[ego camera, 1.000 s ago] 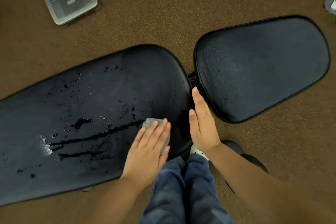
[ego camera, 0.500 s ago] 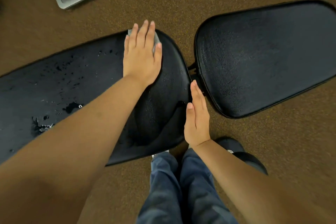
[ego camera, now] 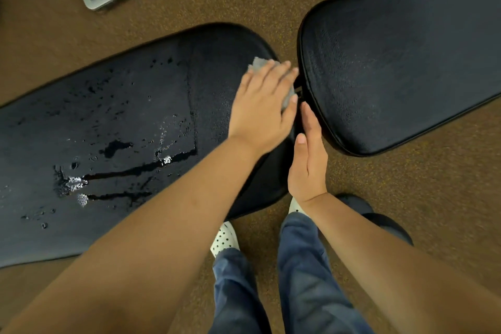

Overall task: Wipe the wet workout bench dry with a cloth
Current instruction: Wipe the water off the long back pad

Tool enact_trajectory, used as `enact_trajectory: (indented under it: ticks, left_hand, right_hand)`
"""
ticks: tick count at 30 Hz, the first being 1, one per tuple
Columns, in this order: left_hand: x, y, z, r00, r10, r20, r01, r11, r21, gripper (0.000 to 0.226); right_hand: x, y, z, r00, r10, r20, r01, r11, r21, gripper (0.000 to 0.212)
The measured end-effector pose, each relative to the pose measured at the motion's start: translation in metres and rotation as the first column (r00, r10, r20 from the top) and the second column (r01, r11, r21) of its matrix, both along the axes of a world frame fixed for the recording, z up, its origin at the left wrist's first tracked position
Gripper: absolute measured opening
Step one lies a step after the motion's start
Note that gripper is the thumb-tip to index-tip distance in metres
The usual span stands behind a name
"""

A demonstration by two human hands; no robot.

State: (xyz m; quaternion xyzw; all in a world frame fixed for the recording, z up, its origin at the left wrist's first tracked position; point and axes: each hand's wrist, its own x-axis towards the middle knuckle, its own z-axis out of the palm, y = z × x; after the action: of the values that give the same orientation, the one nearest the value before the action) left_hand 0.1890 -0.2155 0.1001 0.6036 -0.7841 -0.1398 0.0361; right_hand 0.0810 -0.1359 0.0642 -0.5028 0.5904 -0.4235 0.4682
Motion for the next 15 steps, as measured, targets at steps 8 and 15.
enact_trajectory:
  ticks: [8,15]
  left_hand:
    - [0.013,0.079,0.006,0.984,-0.176,0.006,0.175,0.982,0.071,0.051]
    - [0.072,0.177,0.014,0.95,-0.261,0.172,0.245,0.963,0.107,0.055]
  right_hand:
    - [0.013,0.015,0.005,0.991,-0.125,0.047,0.123,0.992,0.039,0.055]
    - [-0.006,0.013,0.009,0.999,-0.007,0.031,0.004,0.996,0.092,0.054]
